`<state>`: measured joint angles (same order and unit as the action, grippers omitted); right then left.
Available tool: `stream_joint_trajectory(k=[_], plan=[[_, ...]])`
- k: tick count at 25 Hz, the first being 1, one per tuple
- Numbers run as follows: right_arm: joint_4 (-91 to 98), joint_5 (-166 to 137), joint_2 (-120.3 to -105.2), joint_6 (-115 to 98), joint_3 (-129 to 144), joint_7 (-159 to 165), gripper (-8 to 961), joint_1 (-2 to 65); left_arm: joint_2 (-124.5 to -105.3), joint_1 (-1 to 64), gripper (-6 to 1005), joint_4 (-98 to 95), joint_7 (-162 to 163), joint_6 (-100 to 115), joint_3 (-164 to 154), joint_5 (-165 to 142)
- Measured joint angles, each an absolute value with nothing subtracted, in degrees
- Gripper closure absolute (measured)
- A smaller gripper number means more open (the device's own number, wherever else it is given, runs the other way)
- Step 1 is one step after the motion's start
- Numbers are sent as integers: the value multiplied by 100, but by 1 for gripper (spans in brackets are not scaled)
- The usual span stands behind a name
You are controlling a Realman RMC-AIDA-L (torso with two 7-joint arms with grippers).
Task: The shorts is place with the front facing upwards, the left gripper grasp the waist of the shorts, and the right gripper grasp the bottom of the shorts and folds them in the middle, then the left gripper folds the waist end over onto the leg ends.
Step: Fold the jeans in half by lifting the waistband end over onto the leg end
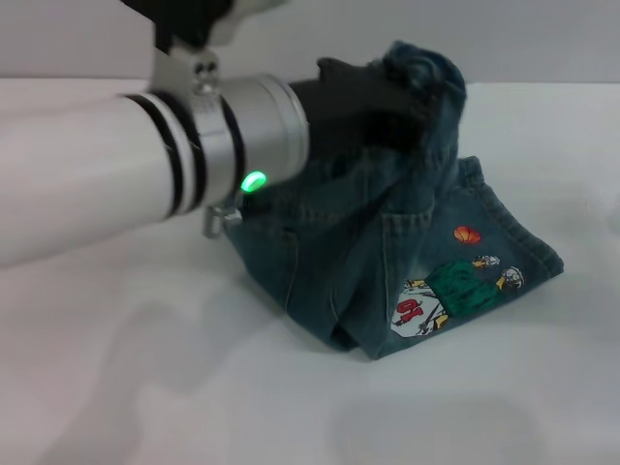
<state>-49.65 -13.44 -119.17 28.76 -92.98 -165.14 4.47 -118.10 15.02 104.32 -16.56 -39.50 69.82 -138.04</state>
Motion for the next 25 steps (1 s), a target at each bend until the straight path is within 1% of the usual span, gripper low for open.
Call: stream_joint_trajectory(k=[11,14,18,25], plan=[[-4958,-1408,-11918,2907,-9350,-16514,954,431,-11847,2276,877,8667,-1858,-2442,5880,-13259],[-4971,-1430,-11918,2909,-9325,-16515,954,425,-11843,2577,879,8325,-1874,-2318,5740,-13261],[-4975,-1492,-11919,2939,-9314,-16514,953,387,-11834,2816,882,8065,-1878,-2325,5729,-13260],[-5015,-1495,-11929,2981,-9293,-16502,953,300,-11847,3010,570,7832,-2001,-2224,5613,-13273]])
